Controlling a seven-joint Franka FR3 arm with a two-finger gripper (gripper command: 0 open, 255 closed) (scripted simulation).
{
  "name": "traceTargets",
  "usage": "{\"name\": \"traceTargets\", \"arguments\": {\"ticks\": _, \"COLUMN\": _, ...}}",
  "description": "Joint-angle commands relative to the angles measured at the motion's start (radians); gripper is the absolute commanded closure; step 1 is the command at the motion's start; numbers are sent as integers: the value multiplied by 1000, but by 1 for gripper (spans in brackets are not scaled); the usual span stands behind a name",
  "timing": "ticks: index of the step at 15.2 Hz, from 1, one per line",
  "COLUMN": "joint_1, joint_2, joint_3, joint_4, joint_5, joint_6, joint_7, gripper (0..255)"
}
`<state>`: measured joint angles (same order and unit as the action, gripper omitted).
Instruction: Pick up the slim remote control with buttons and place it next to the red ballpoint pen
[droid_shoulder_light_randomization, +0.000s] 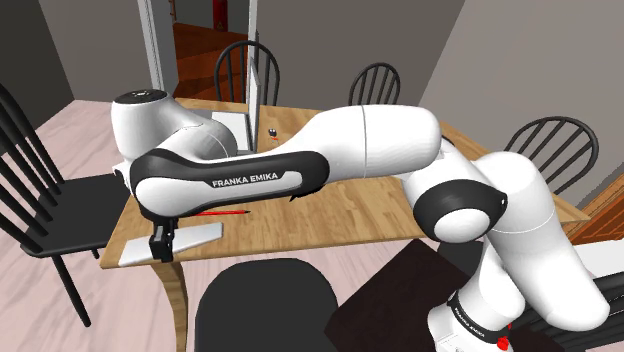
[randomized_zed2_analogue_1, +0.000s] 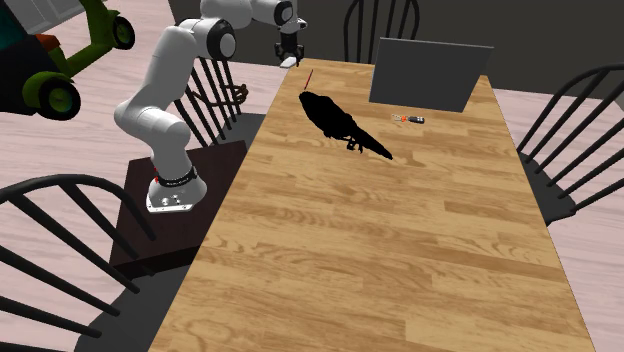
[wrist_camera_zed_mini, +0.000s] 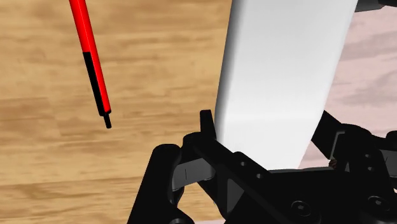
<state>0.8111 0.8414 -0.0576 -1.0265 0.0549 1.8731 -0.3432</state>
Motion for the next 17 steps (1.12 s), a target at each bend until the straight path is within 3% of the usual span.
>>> {"name": "traceTargets", "arguments": {"ticks": 1, "joint_1": 0, "joint_2": 2, "joint_3": 0, "joint_4": -2, "joint_5": 0, "joint_6": 2, "joint_7": 0, "gripper": 255}}
{"name": "traceTargets", "arguments": {"ticks": 3, "joint_1": 0, "joint_2": 2, "joint_3": 0, "joint_4": -2, "joint_5": 0, "joint_6": 2, "joint_7": 0, "gripper": 255}}
{"name": "traceTargets", "arguments": {"ticks": 4, "joint_1": 0, "joint_2": 1, "joint_3": 0, "joint_4": -3, "joint_5": 0, "joint_6": 2, "joint_7": -1, "gripper": 0}}
{"name": "traceTargets", "arguments": {"ticks": 9, "joint_1": 0, "joint_2": 2, "joint_3": 0, "joint_4": -2, "joint_5": 0, "joint_6": 2, "joint_7": 0, "gripper": 0}}
{"name": "traceTargets", "arguments": {"ticks": 13, "joint_1": -3, "joint_2": -9, "joint_3": 0, "joint_4": 107, "joint_5": -1, "joint_6": -117, "joint_7": 2, "gripper": 0}}
{"name": "traceTargets", "arguments": {"ticks": 17, "joint_1": -3, "joint_2": -9, "joint_3": 0, "joint_4": 107, "joint_5": -1, "joint_6": -117, "joint_7": 2, "gripper": 0}}
